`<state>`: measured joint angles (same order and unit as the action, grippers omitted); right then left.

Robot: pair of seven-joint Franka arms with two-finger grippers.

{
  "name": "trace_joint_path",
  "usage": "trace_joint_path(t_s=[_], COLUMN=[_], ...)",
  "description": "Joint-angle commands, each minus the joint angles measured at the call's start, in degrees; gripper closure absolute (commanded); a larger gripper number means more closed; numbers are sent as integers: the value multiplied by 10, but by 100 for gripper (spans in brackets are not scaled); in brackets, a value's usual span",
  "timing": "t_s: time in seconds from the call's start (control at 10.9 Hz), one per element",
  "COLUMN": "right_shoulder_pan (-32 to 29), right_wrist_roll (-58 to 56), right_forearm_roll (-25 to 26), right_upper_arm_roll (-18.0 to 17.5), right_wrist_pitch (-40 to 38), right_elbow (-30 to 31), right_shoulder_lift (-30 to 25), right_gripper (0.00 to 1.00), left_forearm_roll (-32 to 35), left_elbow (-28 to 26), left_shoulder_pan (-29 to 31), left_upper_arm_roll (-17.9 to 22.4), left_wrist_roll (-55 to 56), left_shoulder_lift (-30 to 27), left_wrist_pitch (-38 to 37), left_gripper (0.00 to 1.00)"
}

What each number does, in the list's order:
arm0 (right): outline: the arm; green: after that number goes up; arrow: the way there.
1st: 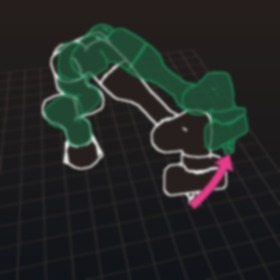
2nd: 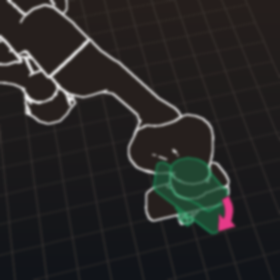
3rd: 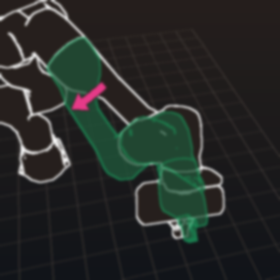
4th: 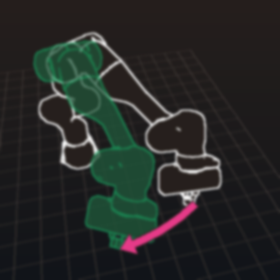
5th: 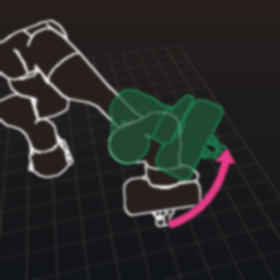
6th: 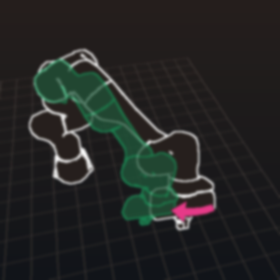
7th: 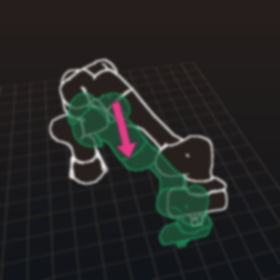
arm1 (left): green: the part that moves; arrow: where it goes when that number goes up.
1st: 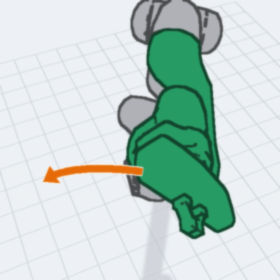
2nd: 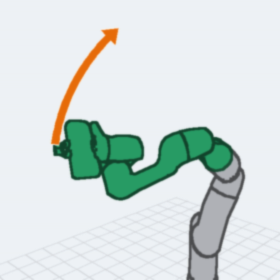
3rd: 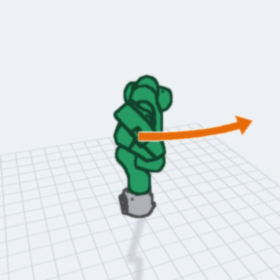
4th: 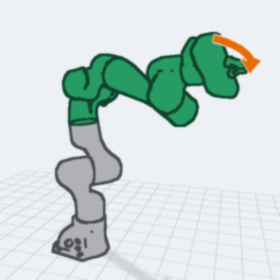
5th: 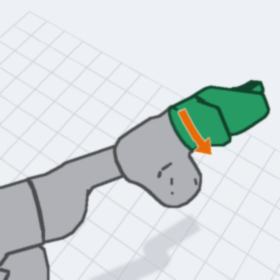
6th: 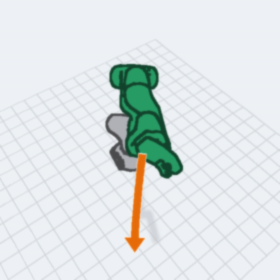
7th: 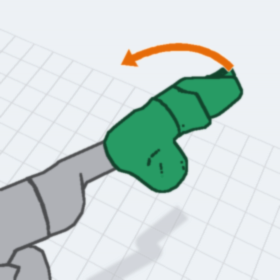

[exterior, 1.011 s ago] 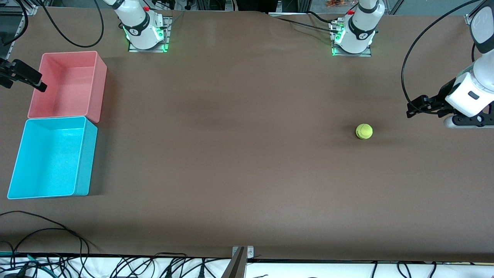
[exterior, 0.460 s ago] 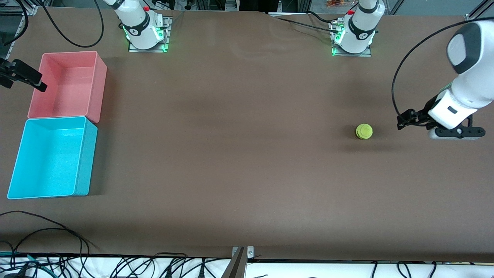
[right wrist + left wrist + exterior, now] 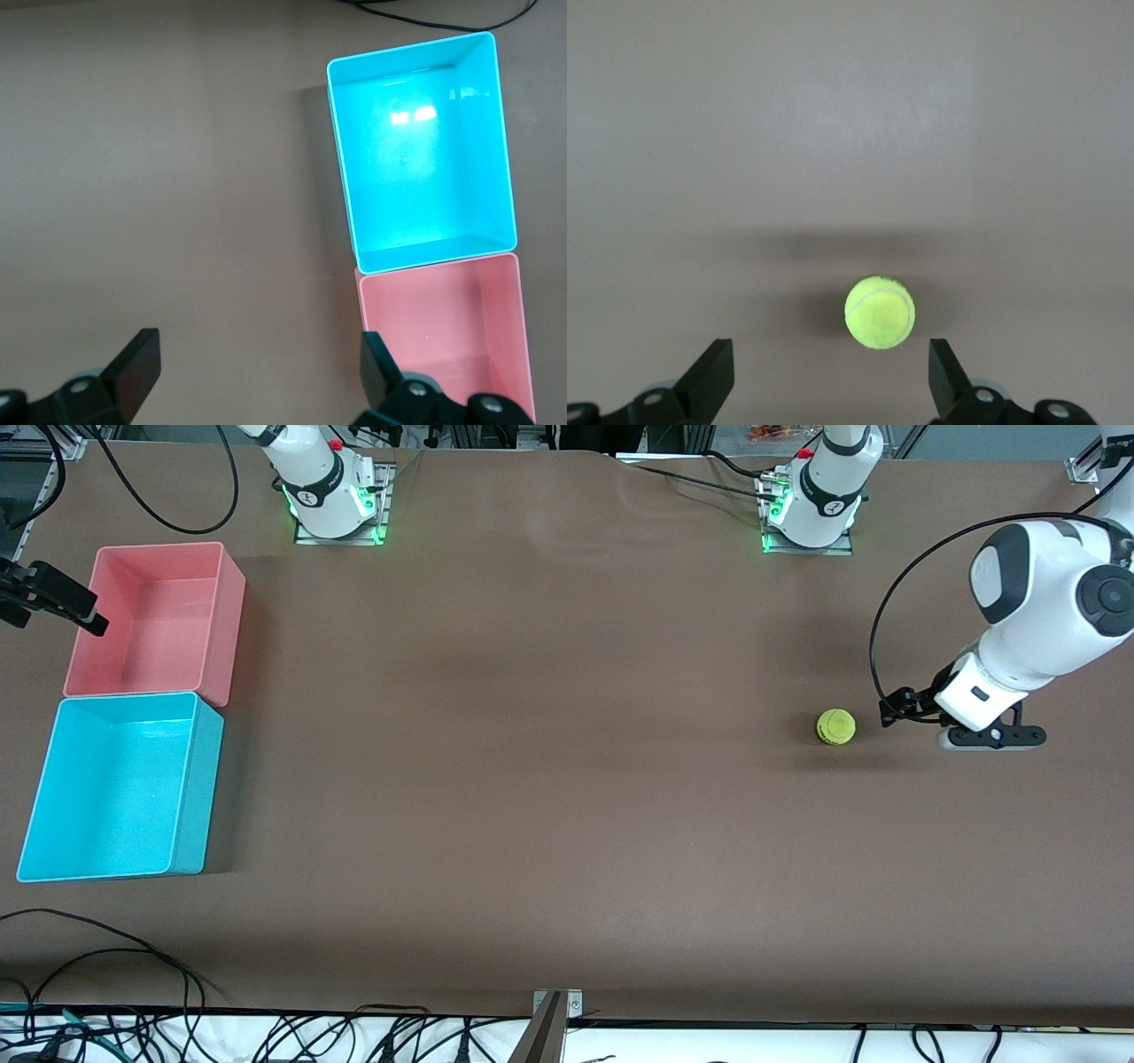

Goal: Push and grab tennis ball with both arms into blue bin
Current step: 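Move the left gripper down beside the tennis ball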

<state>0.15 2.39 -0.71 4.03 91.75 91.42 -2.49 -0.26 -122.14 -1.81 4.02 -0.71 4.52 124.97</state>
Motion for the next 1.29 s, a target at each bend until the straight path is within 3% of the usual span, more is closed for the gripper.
trace_joint_path(t_s=[0.0,0.18,0.28,0.64,0.92,1.2], right_shoulder_pan=[1,1,1,1,1,1], right_wrist_roll=[-2,-2,-3,-2,-2,-2], right_forearm_roll=[4,4,4,4,4,4], right_upper_arm_roll=[-1,-1,-1,-1,-1,-1], right_wrist_pitch=[-3,-3,-3,-3,-3,-3], right_elbow=[-5,-5,-5,-5,-5,-5], right_shoulder_lift=[0,0,0,0,0,0], right_gripper=[0,0,0,0,0,0], left_forearm_roll=[17,18,17,17,16,16], left_elbow=[-36,-52,-56,-56,-65,-89], left_shoulder_pan=[2,2,3,20,24,48], left_upper_arm_roll=[-3,-3,-3,-3,-3,-3], left_wrist_roll=[-3,-20,-77,-400,-552,-704], left_shoulder_lift=[1,2,2,13,22,44], left_wrist_pitch=[19,18,17,27,32,97], left_gripper=[43,91,100,100,100,100])
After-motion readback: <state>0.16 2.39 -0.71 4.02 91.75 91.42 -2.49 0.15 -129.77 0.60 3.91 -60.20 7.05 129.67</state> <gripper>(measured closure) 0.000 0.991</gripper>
